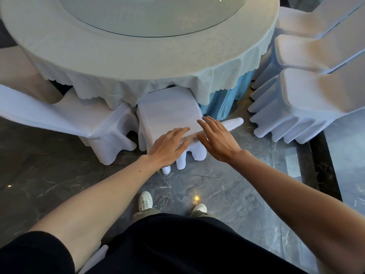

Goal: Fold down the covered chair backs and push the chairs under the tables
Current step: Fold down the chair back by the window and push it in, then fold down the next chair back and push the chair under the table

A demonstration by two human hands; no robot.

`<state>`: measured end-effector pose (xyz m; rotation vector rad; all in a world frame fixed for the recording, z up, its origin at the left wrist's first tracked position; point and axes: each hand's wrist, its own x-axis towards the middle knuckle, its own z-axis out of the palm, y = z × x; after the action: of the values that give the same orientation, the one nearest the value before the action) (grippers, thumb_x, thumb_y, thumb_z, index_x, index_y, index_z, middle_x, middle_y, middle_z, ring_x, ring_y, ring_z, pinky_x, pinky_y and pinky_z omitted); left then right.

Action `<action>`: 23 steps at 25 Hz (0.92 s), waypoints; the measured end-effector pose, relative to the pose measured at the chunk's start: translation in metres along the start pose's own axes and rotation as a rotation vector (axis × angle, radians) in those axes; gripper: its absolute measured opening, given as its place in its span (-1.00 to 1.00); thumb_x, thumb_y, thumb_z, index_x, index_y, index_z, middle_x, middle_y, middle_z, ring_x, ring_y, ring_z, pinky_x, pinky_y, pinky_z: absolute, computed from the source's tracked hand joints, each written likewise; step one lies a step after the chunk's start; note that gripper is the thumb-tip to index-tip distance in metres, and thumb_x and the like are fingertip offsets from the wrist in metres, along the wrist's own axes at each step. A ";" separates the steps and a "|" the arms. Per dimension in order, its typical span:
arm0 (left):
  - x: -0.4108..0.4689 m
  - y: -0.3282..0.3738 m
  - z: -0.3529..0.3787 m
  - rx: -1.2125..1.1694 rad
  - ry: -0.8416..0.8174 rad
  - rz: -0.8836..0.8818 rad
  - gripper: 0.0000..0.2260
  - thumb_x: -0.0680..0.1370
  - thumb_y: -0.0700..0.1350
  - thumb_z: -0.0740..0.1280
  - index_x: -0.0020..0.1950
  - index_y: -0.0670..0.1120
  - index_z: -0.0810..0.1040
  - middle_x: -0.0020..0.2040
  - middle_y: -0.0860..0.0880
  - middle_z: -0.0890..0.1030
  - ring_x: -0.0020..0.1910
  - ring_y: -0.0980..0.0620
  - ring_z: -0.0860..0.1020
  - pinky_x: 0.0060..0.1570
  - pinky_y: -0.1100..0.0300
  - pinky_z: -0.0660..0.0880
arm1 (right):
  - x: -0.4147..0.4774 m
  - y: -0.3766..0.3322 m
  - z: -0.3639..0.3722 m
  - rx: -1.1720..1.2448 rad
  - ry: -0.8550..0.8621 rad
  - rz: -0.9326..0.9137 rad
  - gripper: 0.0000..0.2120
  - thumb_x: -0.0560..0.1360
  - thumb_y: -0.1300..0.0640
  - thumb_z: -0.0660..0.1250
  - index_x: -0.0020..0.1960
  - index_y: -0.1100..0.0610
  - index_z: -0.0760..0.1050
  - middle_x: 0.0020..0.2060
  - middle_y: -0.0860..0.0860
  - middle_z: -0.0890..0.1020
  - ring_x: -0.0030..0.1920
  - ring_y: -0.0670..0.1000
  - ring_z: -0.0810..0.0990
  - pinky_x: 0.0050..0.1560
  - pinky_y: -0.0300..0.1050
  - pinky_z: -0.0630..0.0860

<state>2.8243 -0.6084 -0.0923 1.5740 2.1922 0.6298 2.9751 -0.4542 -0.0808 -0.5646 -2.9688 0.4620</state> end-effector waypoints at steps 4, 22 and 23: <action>-0.019 -0.044 -0.049 0.079 0.186 -0.030 -0.58 0.60 0.07 0.11 0.39 -0.08 0.40 0.34 -0.07 0.48 0.31 -0.06 0.42 0.24 0.07 0.35 | 0.049 -0.048 0.006 -0.029 0.006 -0.098 -0.49 0.65 -0.09 0.05 0.50 0.16 0.22 0.45 0.18 0.32 0.47 0.18 0.23 0.47 0.10 0.15; -0.211 -0.355 -0.324 0.306 0.639 -0.444 -0.57 0.60 0.09 0.08 0.33 -0.15 0.43 0.25 -0.15 0.53 0.19 -0.13 0.50 0.19 -0.06 0.44 | 0.358 -0.440 0.073 -0.089 -0.007 -0.637 -0.45 0.62 -0.17 -0.04 0.45 0.16 0.28 0.38 0.21 0.40 0.41 0.23 0.31 0.43 0.18 0.22; -0.214 -0.369 -0.334 0.319 0.659 -0.464 -0.57 0.60 0.08 0.07 0.33 -0.15 0.44 0.25 -0.14 0.53 0.19 -0.13 0.50 0.19 -0.06 0.44 | 0.376 -0.457 0.077 -0.098 0.002 -0.667 -0.44 0.62 -0.19 -0.06 0.45 0.14 0.27 0.39 0.20 0.39 0.43 0.22 0.29 0.45 0.17 0.19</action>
<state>2.4217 -0.9615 -0.0101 0.9828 3.1428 0.7456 2.4577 -0.7410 -0.0028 0.4219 -2.9390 0.2445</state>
